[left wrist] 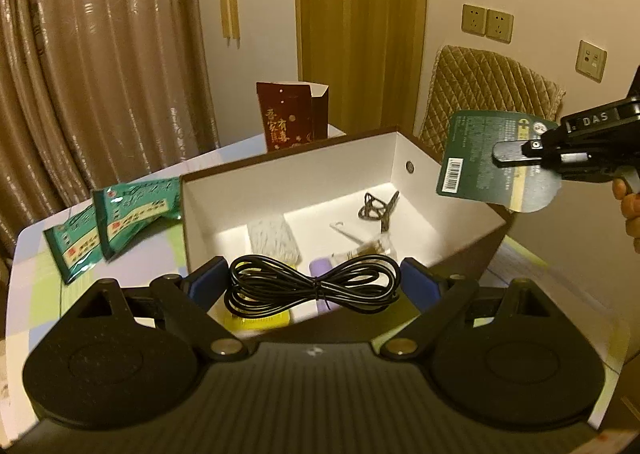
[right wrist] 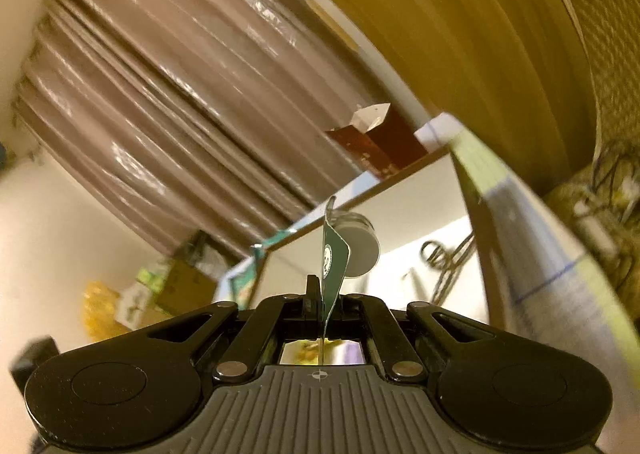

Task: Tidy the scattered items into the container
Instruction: 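Lift the green card with the right tool and roll it toward the box, then lower the green card into the box and open the right tool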

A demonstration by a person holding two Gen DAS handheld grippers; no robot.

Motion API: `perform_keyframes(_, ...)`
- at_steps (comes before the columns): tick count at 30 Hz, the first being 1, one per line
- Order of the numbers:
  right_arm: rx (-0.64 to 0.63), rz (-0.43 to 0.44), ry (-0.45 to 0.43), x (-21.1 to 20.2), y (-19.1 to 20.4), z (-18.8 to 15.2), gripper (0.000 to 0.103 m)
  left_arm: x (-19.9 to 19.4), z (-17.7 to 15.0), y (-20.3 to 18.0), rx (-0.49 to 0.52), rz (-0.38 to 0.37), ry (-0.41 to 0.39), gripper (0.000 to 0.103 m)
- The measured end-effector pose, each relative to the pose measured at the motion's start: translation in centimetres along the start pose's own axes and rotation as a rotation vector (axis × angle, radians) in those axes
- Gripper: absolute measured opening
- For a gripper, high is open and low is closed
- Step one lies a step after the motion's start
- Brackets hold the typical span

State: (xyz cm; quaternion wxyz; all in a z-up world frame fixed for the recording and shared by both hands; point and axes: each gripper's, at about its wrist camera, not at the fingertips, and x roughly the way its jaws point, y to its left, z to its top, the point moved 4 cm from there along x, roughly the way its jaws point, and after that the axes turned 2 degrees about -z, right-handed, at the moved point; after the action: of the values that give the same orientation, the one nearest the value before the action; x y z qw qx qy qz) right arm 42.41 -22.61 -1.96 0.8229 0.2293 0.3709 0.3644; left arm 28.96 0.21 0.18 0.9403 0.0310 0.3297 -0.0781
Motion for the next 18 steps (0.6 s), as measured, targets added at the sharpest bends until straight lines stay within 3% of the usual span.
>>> perform_keyframes(11, -0.223, -0.216, 0.089, 5.0, -0.5, -0.5, 0.0, 6.5, 1.6, 1.4, -0.024, -0.014, 0.098, 0.09)
perform_keyframes(18, -0.487, -0.348, 0.153, 8.1, 0.1, -2.9, 0.0, 8.9, 1.4, 2.0, -0.028, -0.009, 0.14, 0.09)
